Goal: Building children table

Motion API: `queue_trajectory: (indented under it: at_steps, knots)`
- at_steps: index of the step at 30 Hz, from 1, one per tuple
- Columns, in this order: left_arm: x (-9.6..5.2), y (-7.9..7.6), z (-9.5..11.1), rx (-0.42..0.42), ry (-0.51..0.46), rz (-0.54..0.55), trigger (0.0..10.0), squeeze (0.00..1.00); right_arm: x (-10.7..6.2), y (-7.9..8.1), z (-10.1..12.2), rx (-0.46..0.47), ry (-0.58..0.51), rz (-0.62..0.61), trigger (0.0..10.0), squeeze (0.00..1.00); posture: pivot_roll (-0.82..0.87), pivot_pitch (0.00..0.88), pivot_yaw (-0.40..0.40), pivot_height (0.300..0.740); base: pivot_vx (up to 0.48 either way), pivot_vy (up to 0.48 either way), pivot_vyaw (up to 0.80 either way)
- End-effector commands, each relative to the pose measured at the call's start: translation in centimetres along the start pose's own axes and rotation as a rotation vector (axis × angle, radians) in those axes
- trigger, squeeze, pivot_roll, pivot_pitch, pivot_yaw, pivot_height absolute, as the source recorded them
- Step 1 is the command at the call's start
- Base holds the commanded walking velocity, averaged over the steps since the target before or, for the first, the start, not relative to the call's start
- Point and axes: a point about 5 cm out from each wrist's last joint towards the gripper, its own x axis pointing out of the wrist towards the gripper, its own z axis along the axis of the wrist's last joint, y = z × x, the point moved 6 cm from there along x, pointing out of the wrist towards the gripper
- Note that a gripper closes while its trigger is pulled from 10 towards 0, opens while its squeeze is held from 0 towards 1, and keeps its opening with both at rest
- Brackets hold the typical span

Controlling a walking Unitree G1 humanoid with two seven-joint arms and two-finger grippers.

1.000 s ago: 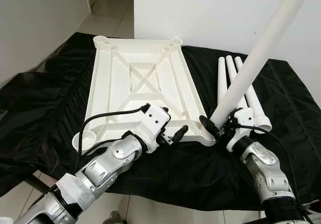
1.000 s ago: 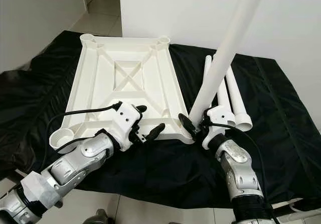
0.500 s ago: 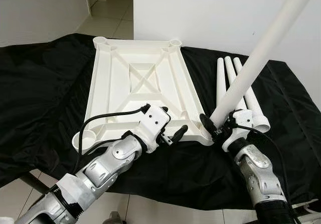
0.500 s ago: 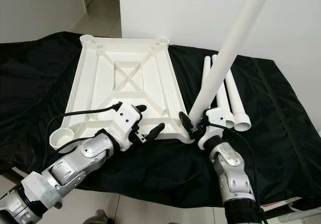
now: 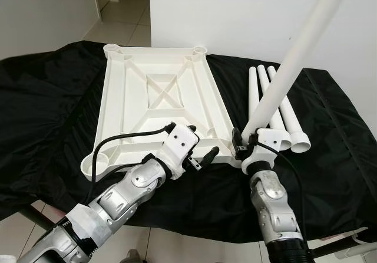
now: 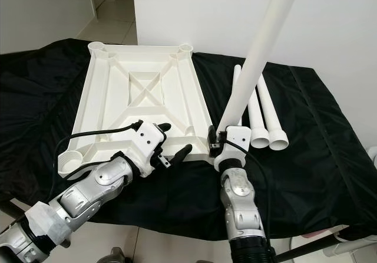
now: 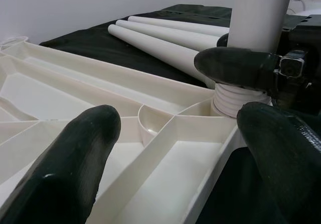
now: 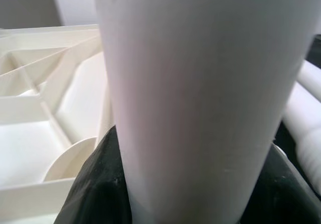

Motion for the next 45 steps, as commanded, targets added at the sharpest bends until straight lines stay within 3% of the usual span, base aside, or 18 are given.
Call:
queue_trajectory:
  at_steps: [1,6,11,12,18,21,22,23,24,27,29,36,40,45]
  knots:
    - [-0.5,-3.2,0.2,0.019,-0.007,-0.317,10.0,0.0,-0.1,-0.1,-1.1,-0.005,0.048,-0.033,10.0,0.0,0.01,0.0,-0.044,0.74,0.0,0.0,0.0]
    - [-0.4,-2.7,0.1,0.019,-0.006,-0.293,10.0,0.0,-0.7,1.0,-0.9,0.03,0.038,-0.036,10.0,0.0,0.0,0.0,-0.037,0.74,0.0,0.0,0.0]
    - [-0.3,-2.7,0.1,0.02,-0.008,-0.292,10.0,0.0,-0.6,0.7,-0.8,0.033,0.037,-0.049,10.0,0.0,0.0,0.0,-0.032,0.74,0.0,0.0,0.0]
    - [-0.3,-2.7,0.2,0.02,-0.01,-0.292,10.0,0.0,-0.5,0.5,-0.6,0.026,0.028,-0.051,10.0,1.0,0.0,0.0,-0.032,0.74,0.0,0.0,0.0]
    - [-0.2,-2.7,0.3,0.019,-0.015,-0.291,10.0,0.0,-0.3,0.4,0.1,0.029,-0.003,-0.013,10.0,1.0,0.0,0.0,-0.027,0.74,0.0,0.0,0.0]
    - [-0.1,-2.9,0.4,0.018,-0.017,-0.295,10.0,0.0,0.0,-0.1,0.4,-0.037,-0.014,0.057,10.0,1.0,0.0,0.0,-0.023,0.74,0.0,0.0,0.0]
    - [0.0,-2.9,0.4,0.024,-0.02,-0.295,10.0,0.0,0.1,-0.4,0.5,-0.056,-0.019,0.085,10.0,0.91,0.0,0.0,-0.023,0.74,0.0,0.0,0.0]
    - [0.0,-2.9,0.4,0.024,-0.02,-0.295,10.0,0.0,0.1,-0.4,0.5,-0.056,-0.019,0.085,10.0,0.91,0.0,0.0,-0.023,0.74,0.0,0.0,0.0]
    - [0.0,-3.0,0.4,0.028,-0.021,-0.296,10.0,0.0,0.2,-0.5,0.6,-0.084,-0.028,0.142,10.0,0.0,0.0,0.0,-0.024,0.74,0.0,0.0,0.0]
    - [0.0,-3.0,0.4,0.029,-0.019,-0.298,10.0,0.0,0.2,-0.6,0.6,-0.102,-0.029,0.174,10.0,0.0,0.0,0.0,-0.023,0.74,0.0,0.0,0.0]
    - [0.0,-2.9,0.3,0.042,-0.012,-0.3,10.0,0.0,0.3,-0.8,0.2,-0.154,-0.028,0.257,10.0,0.0,0.0,0.0,-0.026,0.74,0.0,0.0,0.0]
    - [0.4,-2.7,0.3,0.046,-0.007,-0.275,10.0,0.0,0.4,-0.6,-0.1,-0.166,-0.022,0.374,10.0,0.0,0.0,0.0,-0.031,0.74,0.0,0.0,0.0]
    - [0.5,-3.0,0.3,0.04,0.005,-0.285,10.0,0.0,0.5,1.0,0.0,-0.199,-0.021,0.532,10.0,0.0,0.01,0.0,-0.032,0.74,0.0,0.0,0.0]
    - [0.5,-3.0,0.3,0.042,0.005,-0.284,10.0,0.0,0.5,1.4,-0.1,-0.201,-0.021,0.583,10.0,0.0,0.01,0.0,-0.033,0.74,0.0,0.0,0.0]
